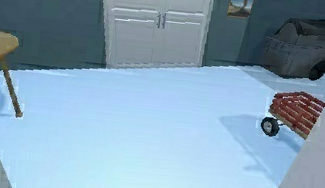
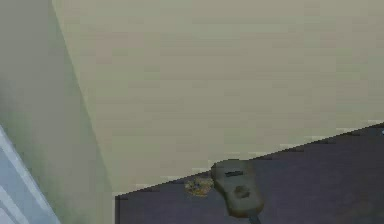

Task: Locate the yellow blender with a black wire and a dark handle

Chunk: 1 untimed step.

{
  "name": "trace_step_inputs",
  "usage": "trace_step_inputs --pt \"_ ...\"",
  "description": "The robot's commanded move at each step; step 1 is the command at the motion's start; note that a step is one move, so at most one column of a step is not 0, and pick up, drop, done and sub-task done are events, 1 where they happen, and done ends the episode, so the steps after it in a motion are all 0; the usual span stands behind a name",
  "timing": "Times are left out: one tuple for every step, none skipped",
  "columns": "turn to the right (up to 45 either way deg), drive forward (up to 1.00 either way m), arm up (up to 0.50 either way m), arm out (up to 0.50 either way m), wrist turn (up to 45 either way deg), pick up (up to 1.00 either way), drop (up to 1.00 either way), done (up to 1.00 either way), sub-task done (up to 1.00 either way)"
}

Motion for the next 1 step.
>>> trace_step_inputs --pt "6.0 0.0 0.0 0.0 0.0 0.0 0.0 0.0 0.0"
